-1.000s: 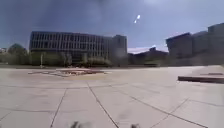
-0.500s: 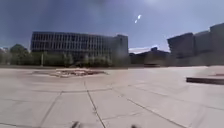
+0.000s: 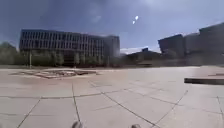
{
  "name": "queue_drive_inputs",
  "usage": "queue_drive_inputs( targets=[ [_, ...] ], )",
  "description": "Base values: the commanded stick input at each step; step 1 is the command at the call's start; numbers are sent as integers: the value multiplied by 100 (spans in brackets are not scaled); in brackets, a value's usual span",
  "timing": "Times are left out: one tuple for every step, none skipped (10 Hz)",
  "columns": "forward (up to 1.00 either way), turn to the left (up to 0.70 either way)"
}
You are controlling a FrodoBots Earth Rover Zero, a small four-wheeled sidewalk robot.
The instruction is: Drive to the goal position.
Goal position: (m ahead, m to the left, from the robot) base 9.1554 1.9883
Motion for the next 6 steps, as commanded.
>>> queue_drive_inputs(
  targets=[
    [85, 3],
    [85, 3],
    [85, 3],
    [85, 3],
    [85, 3],
    [85, 3]
  ],
)
